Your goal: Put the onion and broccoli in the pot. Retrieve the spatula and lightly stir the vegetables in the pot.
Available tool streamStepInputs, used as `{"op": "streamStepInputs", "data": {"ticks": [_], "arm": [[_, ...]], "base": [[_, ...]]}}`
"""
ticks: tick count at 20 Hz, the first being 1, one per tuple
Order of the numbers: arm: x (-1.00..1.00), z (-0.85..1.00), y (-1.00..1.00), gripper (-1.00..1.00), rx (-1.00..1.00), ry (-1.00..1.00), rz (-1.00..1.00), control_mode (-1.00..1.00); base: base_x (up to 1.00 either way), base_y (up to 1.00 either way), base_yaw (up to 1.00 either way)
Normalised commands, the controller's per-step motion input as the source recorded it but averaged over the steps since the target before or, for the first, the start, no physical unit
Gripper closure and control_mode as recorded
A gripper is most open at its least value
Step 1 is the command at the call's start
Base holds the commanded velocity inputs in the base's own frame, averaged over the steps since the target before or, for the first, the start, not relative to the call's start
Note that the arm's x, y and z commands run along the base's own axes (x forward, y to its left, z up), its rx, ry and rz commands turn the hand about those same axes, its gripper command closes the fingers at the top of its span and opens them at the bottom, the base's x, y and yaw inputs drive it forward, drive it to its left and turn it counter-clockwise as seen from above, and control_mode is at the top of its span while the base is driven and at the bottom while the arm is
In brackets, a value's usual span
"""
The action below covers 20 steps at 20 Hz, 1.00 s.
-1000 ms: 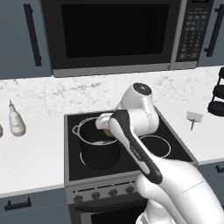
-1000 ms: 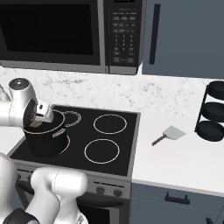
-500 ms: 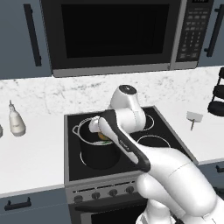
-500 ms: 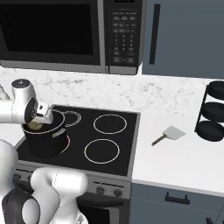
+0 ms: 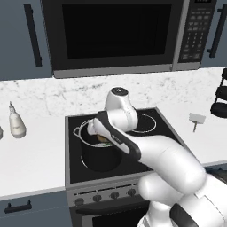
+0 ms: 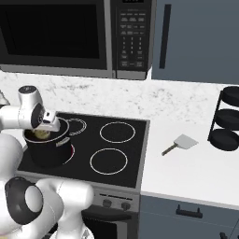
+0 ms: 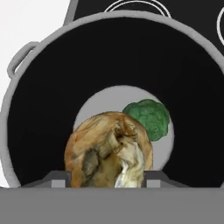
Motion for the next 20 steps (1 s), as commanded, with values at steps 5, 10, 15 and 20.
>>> {"op": "streamStepInputs", "data": {"ticks": [5,10,15,20], "arm": [[0.38,-0.44,0.07,1.00,-0.03,0.11,0.00,-1.00],[0.35,-0.39,0.06,1.00,0.00,0.14,0.00,-1.00],[0.12,-0.27,0.11,1.00,0.00,0.06,0.00,-1.00],[0.00,-0.21,0.25,1.00,-0.02,0.00,0.00,-1.00]], "base": [[0.00,0.00,0.00],[0.00,0.00,0.00],[0.00,0.00,0.00],[0.00,0.00,0.00]]}}
